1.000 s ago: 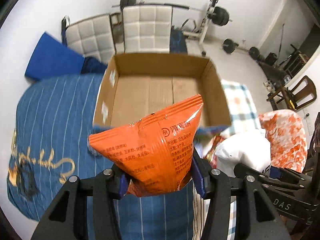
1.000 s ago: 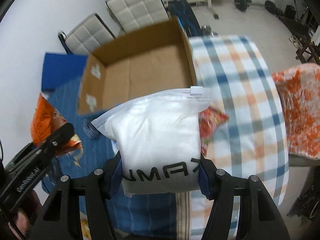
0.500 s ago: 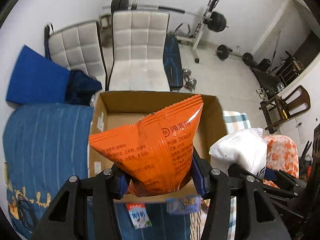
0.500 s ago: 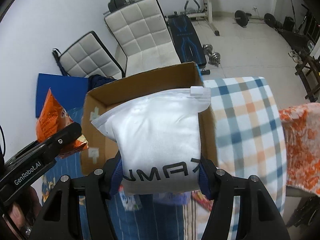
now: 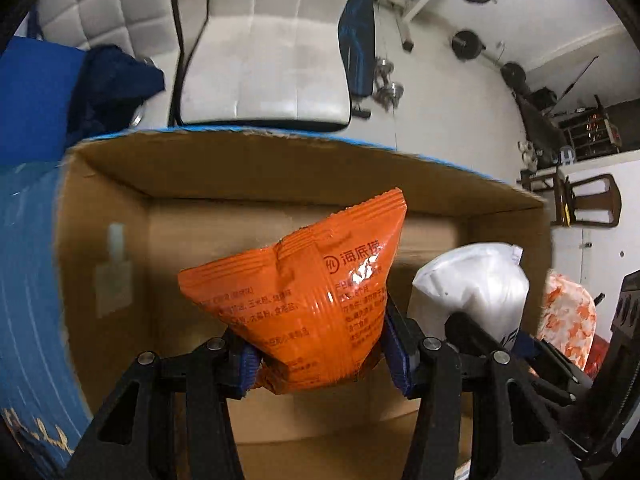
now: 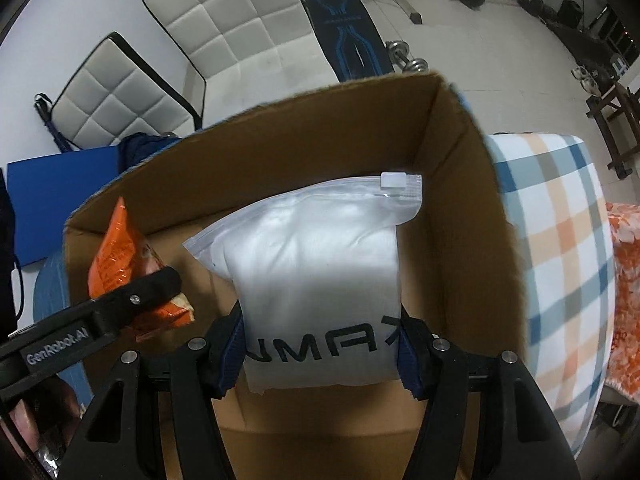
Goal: Organize soft objects
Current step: 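Carry the orange bag with the left tool while the right tool carries the white pouch into the box, then open the left tool releasing the orange bag while the right tool releases the white pouch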
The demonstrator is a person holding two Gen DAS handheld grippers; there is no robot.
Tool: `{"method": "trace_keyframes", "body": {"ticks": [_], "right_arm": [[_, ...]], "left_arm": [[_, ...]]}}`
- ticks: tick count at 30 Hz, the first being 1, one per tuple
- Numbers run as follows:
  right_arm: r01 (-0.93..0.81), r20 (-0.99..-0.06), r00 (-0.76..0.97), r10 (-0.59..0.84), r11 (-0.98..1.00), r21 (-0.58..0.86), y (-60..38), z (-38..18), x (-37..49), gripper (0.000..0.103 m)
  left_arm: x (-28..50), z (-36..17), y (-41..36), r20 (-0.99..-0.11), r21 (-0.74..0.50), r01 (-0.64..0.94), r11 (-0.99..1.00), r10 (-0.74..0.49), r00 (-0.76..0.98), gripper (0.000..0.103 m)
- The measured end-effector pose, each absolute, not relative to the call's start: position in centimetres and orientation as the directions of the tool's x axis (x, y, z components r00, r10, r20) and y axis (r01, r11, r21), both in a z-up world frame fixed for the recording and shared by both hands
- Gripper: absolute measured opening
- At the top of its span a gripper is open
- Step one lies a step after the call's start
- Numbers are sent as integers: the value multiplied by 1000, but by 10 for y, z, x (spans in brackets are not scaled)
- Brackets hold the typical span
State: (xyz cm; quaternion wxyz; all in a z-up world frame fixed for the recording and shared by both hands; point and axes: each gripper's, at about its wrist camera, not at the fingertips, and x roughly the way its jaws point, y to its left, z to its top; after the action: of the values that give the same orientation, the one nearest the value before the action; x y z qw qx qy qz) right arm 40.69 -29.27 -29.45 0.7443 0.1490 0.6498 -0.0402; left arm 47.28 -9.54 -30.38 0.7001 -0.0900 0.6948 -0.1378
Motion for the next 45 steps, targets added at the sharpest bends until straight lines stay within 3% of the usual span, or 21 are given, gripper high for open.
{"method": "trace_keyframes", "body": {"ticks": [8,18,23,29,40,45], "right_arm": [[251,-990,106,93,961,117,-290,-335,432,65],[243,-990,73,123,960,138,-294,-350,448,73],[223,-993,56,102,968,112,-286,-351,455,75],[201,-996,65,62,977,74,-276,-340,456,77],[161,-994,113,-8,987,10,-269,-297,435,103],[153,-987,154,-39,988,-15,-267,-274,397,103]], "left_arm": [[483,-344,-116,-954,-295,105,950,-286,-96,49],[481,-344,-117,-946,-311,91,946,-300,-121,50],[474,-337,-118,-963,-249,95,964,-236,-129,55],[463,-322,-113,-975,-212,99,972,-203,-90,70],[448,-281,-88,-989,-133,96,987,-138,45,97],[419,-254,-71,-980,-128,76,989,-138,144,102]]}}
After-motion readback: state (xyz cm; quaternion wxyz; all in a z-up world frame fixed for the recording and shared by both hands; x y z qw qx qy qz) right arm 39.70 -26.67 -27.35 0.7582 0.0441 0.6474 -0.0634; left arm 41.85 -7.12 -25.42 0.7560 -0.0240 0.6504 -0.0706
